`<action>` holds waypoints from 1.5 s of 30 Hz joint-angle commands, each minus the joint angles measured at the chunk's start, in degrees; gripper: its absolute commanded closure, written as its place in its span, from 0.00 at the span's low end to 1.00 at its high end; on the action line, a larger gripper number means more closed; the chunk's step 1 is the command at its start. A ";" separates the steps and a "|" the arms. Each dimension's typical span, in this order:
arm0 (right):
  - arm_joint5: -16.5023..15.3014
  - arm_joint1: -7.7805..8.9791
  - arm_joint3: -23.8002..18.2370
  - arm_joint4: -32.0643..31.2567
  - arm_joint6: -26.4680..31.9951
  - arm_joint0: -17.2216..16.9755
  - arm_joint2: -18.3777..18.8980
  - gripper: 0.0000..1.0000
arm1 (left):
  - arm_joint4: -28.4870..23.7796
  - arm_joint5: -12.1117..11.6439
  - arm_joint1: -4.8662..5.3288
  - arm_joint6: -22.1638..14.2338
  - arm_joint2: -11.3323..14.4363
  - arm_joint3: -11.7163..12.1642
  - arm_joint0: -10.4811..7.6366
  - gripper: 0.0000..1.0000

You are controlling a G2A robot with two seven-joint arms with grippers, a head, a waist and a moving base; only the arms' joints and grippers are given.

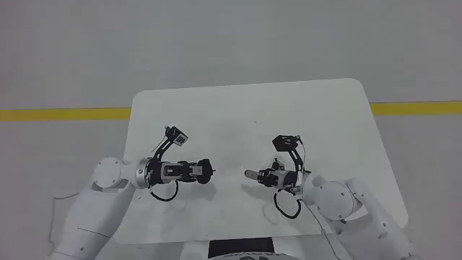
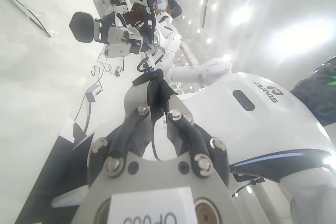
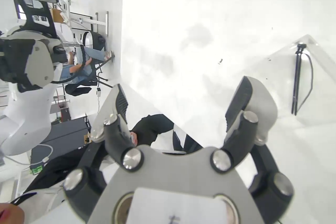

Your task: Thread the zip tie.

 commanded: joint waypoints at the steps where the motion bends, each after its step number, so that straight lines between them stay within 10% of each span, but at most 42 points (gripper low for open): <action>1: 1.30 0.12 0.61 -4.78 -0.13 0.40 -0.74 0.00 | 0.00 0.00 0.00 0.00 0.00 0.00 0.00 1.00; 11: 5.54 -1.57 2.55 -20.08 8.01 4.28 -4.16 0.00 | 0.00 0.00 0.00 0.00 0.00 0.00 0.00 1.00; 45: 2.99 -1.59 6.56 -24.07 9.13 5.08 -6.34 0.00 | 0.00 0.00 0.00 0.00 0.00 0.00 0.00 1.00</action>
